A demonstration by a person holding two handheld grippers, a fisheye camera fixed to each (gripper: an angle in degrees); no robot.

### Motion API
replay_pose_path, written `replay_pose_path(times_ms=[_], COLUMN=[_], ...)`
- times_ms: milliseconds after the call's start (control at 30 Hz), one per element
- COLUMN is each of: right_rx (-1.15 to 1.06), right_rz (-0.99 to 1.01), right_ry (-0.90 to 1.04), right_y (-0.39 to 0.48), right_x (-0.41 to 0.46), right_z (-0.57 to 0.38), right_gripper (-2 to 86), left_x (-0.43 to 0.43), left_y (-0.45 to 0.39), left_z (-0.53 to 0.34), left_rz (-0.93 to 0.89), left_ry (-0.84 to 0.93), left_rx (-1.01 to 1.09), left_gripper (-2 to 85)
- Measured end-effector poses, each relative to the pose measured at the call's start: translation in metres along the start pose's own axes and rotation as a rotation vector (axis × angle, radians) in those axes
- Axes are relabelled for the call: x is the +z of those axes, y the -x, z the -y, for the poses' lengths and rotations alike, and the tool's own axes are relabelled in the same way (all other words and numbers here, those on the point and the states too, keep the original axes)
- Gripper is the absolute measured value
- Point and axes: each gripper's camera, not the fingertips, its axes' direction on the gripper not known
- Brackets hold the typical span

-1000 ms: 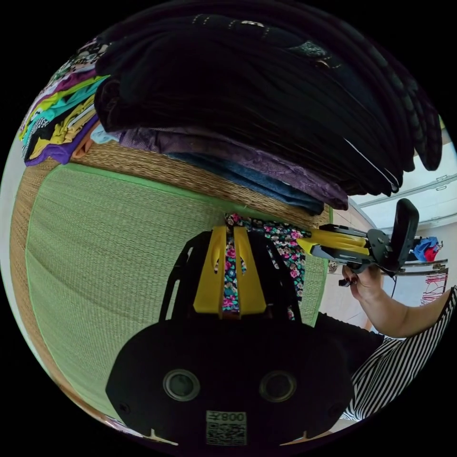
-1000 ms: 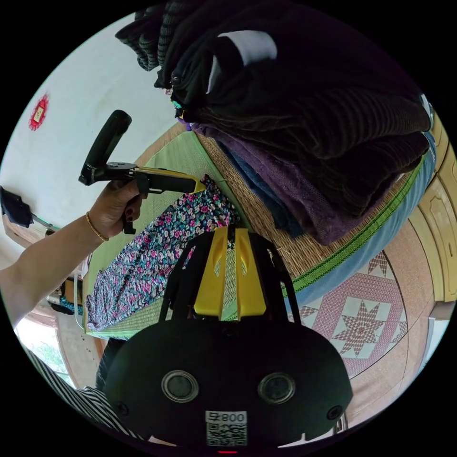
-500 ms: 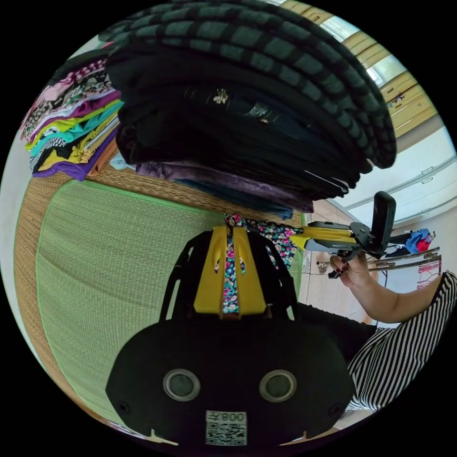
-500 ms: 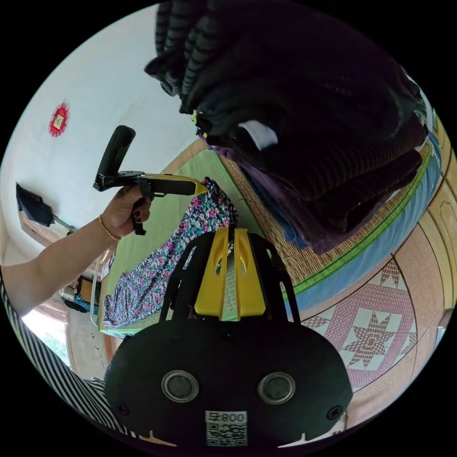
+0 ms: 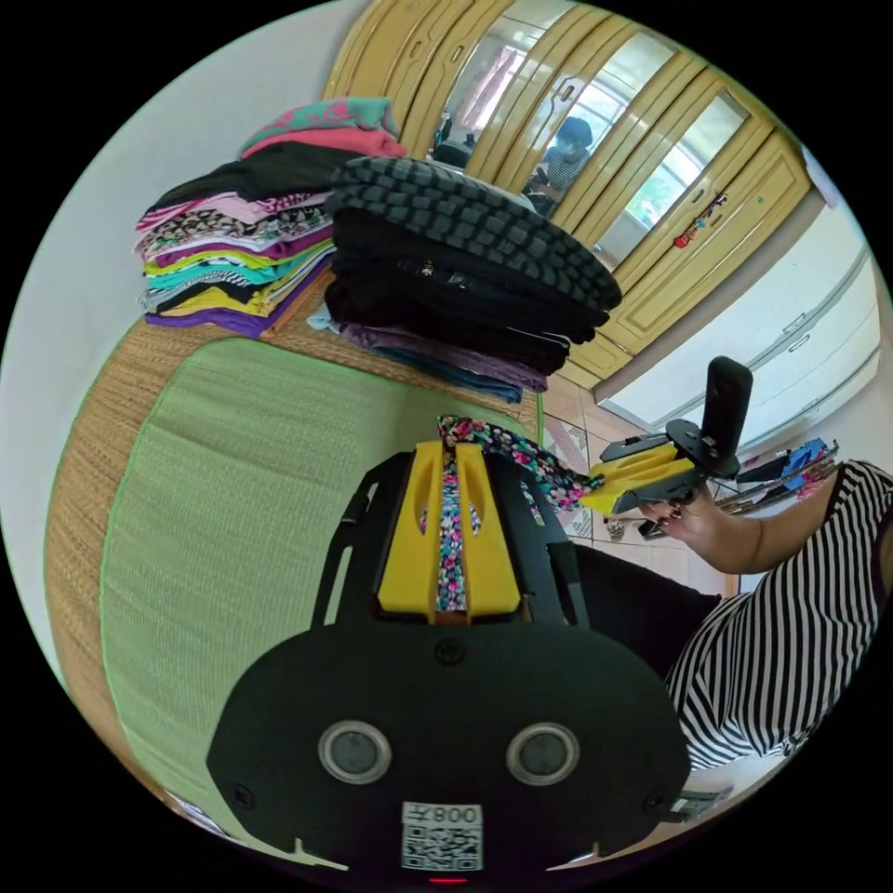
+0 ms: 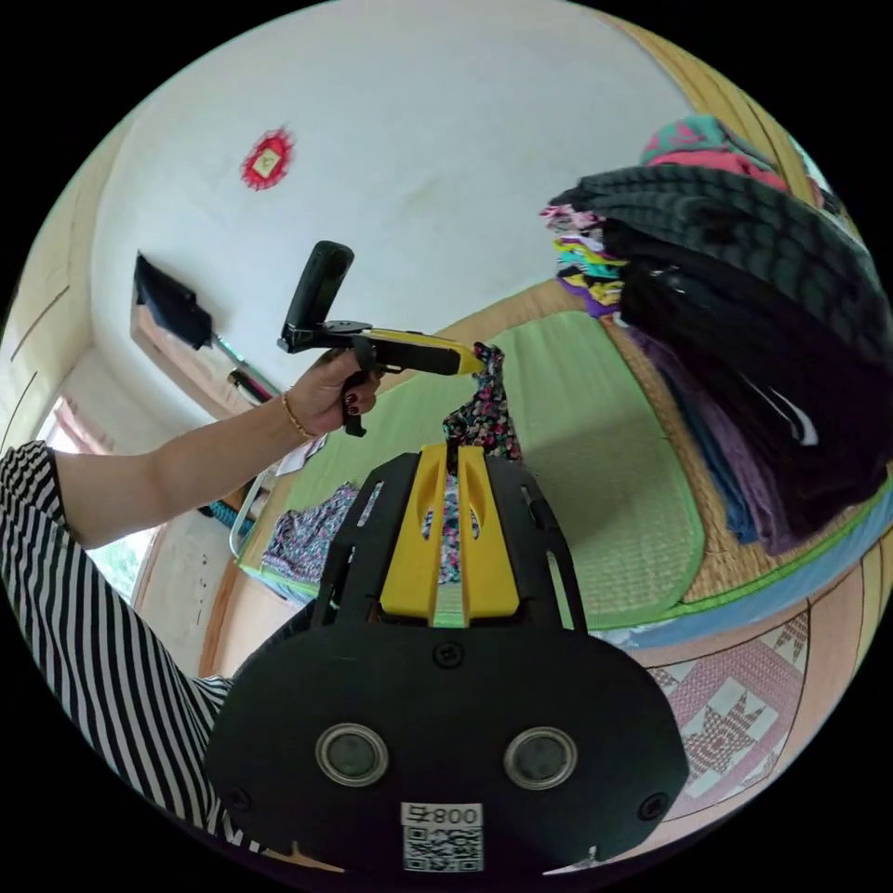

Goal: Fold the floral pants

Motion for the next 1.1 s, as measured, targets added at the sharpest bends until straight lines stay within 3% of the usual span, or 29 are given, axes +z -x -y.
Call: replay_pose_path(times_ms=[567,1100], right_rx=[-0.176,-0.258], right_rz=[0.159,0.232], right_ry=[0.392,0.61], right_y=[0.208,0.334], right_x=[0.225,0.4], right_z=[0.042,0.072], right_gripper=[2.0,2.1], left_x=[-0.075,-0.107], left_y=[0.073,0.124], left_z=[-0.239,-0.377], left_rz=[-0.03,-0.005], left_ry=[0.009,0.025], left_rx=[-0.345,-0.533], left_gripper=[2.5,2.2])
